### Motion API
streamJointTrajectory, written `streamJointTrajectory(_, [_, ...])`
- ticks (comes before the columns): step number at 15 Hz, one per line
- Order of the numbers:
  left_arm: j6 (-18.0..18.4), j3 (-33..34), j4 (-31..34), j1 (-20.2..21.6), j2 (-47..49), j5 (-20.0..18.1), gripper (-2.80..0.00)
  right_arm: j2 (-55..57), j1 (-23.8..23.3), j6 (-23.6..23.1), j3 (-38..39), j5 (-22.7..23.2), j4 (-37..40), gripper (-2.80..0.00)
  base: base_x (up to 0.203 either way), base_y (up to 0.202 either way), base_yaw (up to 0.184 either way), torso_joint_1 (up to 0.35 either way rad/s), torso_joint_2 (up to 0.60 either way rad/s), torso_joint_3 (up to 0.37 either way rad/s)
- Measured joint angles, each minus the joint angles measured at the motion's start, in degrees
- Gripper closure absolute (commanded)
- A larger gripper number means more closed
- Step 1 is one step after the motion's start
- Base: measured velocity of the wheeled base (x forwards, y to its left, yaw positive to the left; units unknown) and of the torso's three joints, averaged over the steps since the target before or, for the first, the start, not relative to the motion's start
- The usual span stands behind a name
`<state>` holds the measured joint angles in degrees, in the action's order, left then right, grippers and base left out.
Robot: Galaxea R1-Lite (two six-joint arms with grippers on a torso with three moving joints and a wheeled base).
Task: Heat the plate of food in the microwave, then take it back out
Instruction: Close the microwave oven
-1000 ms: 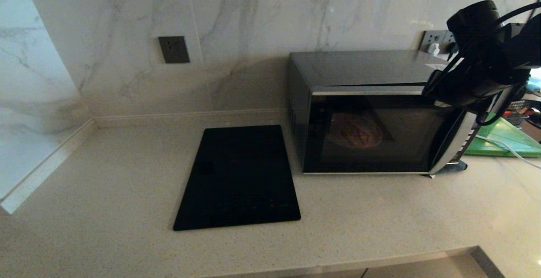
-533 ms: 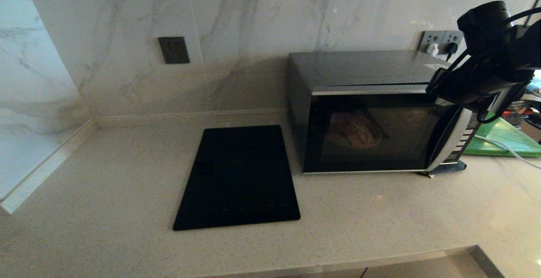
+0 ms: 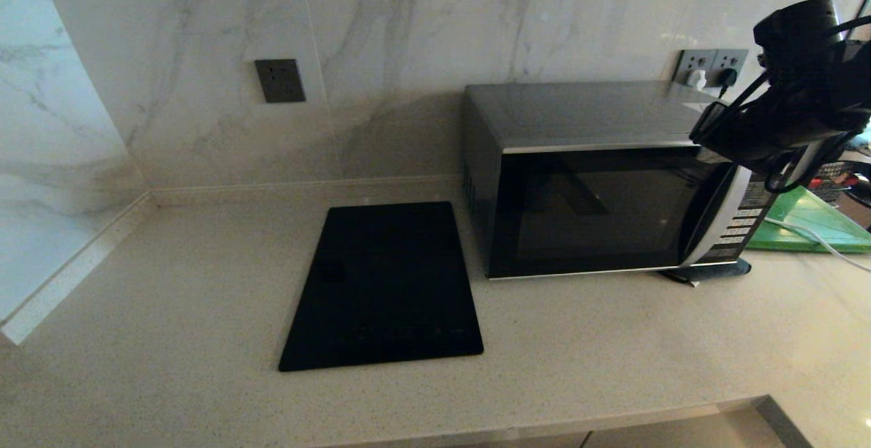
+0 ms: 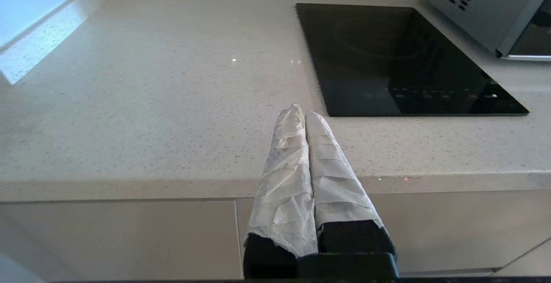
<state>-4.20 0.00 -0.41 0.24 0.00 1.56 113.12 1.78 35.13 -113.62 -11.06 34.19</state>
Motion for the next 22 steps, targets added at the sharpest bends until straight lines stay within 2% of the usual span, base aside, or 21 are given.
streamJointTrajectory(5, [0.02, 0.00, -0.01, 0.00, 0.00, -0.02, 0.00, -1.70, -1.47, 0.31, 0.85, 0.80, 0.39, 0.00, 0.000, 0.000, 0.000, 0.000, 0.00, 0.000])
streamJointTrajectory(9, [0.00, 0.00, -0.01, 0.00, 0.00, -0.02, 0.00, -7.13, -2.27, -0.11, 4.65, 0.63, 3.04, 0.00, 0.000, 0.000, 0.000, 0.000, 0.00, 0.000])
streamJointTrajectory(13, [0.02, 0.00, -0.01, 0.00, 0.00, 0.00, 0.00, -17.23, -2.73, -3.54, 11.67, 0.15, 6.15, 0.00, 0.000, 0.000, 0.000, 0.000, 0.00, 0.000])
streamJointTrajectory(15, [0.02, 0.00, -0.01, 0.00, 0.00, 0.00, 0.00, -23.42, -4.16, -5.78, 14.44, -0.24, 10.69, 0.00, 0.000, 0.000, 0.000, 0.000, 0.00, 0.000])
streamJointTrajectory(17, [0.02, 0.00, -0.03, 0.00, 0.00, 0.00, 0.00, -29.36, -7.59, -6.15, 15.79, -1.57, 19.13, 0.00, 0.000, 0.000, 0.000, 0.000, 0.00, 0.000])
streamJointTrajectory(19, [0.02, 0.00, -0.02, 0.00, 0.00, 0.00, 0.00, -33.70, -14.34, -4.05, 17.11, -3.59, 24.67, 0.00, 0.000, 0.000, 0.000, 0.000, 0.00, 0.000])
streamJointTrajectory(22, [-0.01, 0.00, -0.01, 0.00, 0.00, -0.01, 0.00, -38.94, -27.75, -1.79, 23.56, -3.95, 23.91, 0.00, 0.000, 0.000, 0.000, 0.000, 0.00, 0.000])
